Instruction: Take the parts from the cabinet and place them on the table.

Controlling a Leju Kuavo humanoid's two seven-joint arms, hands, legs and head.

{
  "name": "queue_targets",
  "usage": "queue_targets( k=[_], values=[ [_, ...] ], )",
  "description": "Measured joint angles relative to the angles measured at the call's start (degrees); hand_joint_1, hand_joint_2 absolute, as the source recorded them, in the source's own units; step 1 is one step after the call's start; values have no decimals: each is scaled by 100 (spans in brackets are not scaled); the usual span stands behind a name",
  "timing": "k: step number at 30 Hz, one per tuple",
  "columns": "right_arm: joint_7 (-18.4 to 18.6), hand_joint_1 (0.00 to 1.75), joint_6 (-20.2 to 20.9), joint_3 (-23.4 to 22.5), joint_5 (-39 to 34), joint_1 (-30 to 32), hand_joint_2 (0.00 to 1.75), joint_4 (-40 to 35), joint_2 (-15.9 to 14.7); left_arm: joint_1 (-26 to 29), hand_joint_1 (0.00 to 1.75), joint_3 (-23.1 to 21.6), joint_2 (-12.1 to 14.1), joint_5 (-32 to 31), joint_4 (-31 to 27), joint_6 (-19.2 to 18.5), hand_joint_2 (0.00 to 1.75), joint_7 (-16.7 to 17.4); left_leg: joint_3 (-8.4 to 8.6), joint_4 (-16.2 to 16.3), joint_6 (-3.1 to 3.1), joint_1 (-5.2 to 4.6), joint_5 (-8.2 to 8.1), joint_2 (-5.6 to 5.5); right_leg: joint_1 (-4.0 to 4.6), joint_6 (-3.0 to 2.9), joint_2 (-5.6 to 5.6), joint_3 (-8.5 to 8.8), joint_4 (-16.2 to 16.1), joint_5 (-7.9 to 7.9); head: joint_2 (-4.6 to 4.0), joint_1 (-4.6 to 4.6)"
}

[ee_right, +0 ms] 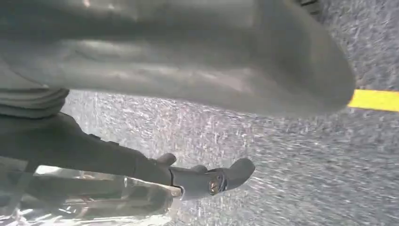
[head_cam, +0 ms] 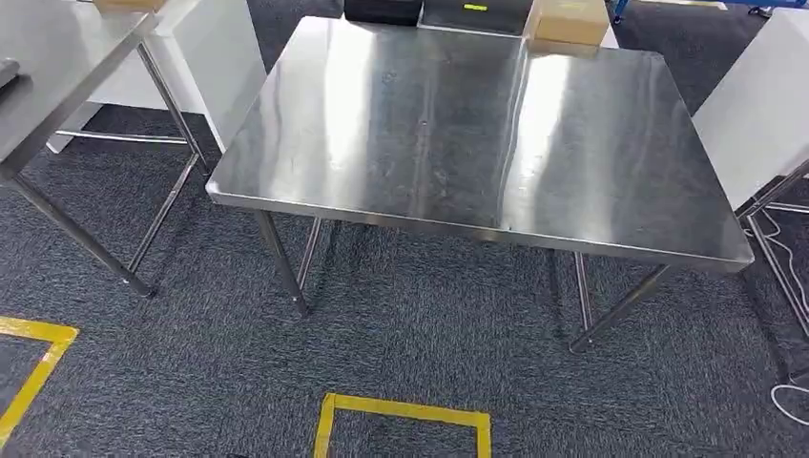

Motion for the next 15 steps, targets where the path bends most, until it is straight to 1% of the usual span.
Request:
queue_targets(
  k=[1,2,3,4,5,6,7,8,9,10,11,12,13,14,15],
  values=[
    [0,0,-2,0,4,-10,0,0,-2,-2,0,-2,-9,-2,0,-11,0,2,-49,0,-22,0,54,-4,-5,12,0,350,-519,109,0,-2],
    [7,0,-11,2,7,-26,0,0,-4,-5,0,-6,-7,-11,-2,-63,0,-13,-71,6,-55,-3,102,-5,-5,-38,3,707,-1037,89,0,2],
    [15,0,-18,4,7,-40,0,0,-4,-4,0,-13,4,-18,-2,-124,0,-46,-111,13,-106,-24,148,-6,68,-110,18,923,-1425,19,0,0],
    [15,0,-22,4,4,-33,0,0,2,1,0,-17,24,-17,0,-164,0,-70,-90,-12,-148,-29,203,-1,77,-145,25,782,-1375,55,0,-20],
    [18,0,-31,7,7,-29,0,0,18,1,0,-22,46,-17,0,-206,0,-103,-94,-10,-171,-19,246,0,86,-175,27,775,-1361,71,0,-11],
    [20,0,-31,7,7,-20,0,0,15,5,0,-24,59,-17,0,-225,0,-118,-92,-27,-209,-17,279,-2,93,-218,25,763,-1355,94,0,-24],
    [26,0,-31,7,2,-12,0,0,24,25,0,-26,81,-17,0,-243,0,-125,-112,-5,-245,6,278,-5,-12,-298,14,736,-1386,171,0,-26],
    [28,0,-31,7,4,-13,0,2,42,32,0,-26,112,-15,0,-251,0,-131,-168,110,-272,23,58,-14,-6,-332,-8,695,-1380,217,0,-37],
    [31,0,-37,9,4,-13,0,2,44,44,0,-31,122,-15,0,-253,0,-136,-242,377,-286,29,-310,-14,-6,-426,-14,639,-1378,269,0,-55],
    [31,0,-37,9,4,-9,0,2,42,46,0,-37,124,-15,2,-254,0,-138,-348,799,-314,35,-684,-19,8,-462,-22,579,-1376,320,0,-59],
    [31,0,-37,9,4,-4,0,2,48,46,0,-50,131,-15,0,-254,0,-138,-476,1320,-345,38,-979,-19,23,-467,-33,502,-1369,376,0,-52],
    [31,0,-37,9,4,1,0,4,50,47,0,-59,136,-15,0,-254,0,-138,-531,1657,-363,40,-1067,-19,30,-463,-39,439,-1358,425,0,-57],
    [31,0,-37,9,4,6,0,4,50,48,0,-63,136,-15,0,-254,0,-138,-492,1783,-369,44,-1002,-18,32,-451,-48,388,-1350,461,0,-54],
    [31,0,-37,9,4,7,0,4,50,48,0,-63,138,-15,0,-254,0,-138,-334,1661,-374,52,-826,-18,30,-426,-48,358,-1326,498,0,-57],
    [31,0,-37,9,4,6,0,4,52,46,0,-66,140,-15,0,-254,0,-138,-53,1302,-374,62,-622,-17,20,-399,-47,296,-1285,519,0,-59]
  ],
)
